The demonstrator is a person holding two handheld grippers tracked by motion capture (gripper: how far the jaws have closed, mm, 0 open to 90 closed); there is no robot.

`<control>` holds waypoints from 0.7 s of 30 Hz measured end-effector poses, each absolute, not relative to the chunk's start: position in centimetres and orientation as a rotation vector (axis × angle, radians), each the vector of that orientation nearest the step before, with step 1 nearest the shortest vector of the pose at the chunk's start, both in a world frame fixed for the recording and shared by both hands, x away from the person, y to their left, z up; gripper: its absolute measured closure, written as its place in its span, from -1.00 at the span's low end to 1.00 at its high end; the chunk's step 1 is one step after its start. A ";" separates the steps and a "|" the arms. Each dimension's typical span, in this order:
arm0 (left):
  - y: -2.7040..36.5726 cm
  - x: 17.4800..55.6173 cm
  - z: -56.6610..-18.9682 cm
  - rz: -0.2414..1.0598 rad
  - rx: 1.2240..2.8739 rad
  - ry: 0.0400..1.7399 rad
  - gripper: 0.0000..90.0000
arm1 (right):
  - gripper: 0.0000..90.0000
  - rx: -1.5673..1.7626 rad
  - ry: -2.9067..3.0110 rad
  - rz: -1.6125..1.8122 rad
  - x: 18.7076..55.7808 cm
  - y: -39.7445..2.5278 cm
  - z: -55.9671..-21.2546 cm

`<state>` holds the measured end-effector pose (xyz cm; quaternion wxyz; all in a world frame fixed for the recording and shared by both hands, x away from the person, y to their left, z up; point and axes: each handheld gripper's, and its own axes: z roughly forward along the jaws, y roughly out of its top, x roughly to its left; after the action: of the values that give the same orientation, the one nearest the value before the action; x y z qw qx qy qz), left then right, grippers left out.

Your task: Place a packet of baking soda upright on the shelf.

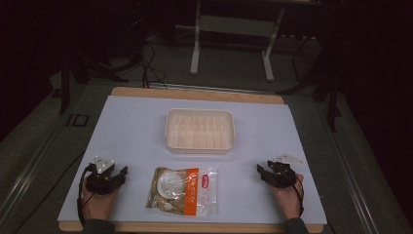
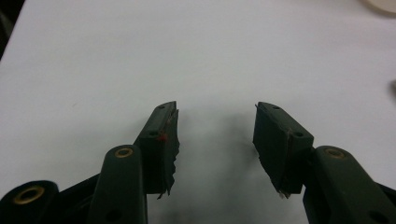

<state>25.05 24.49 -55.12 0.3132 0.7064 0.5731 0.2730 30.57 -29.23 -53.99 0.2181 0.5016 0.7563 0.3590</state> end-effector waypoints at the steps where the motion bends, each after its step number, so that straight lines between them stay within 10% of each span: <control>1: 24.5 25.0 -55.1 0.719 1.867 1.490 0.10 | 0.07 1.378 2.110 1.008 30.5 -29.0 -53.9; 21: 24.3 25.1 -55.2 0.706 1.868 1.464 0.07 | -0.02 1.245 2.323 1.218 29.2 -24.5 -53.1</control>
<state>25.11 24.32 -55.20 0.3264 0.7130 0.5590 0.2694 29.23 -24.51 -53.09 0.1188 0.4258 0.7944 0.4166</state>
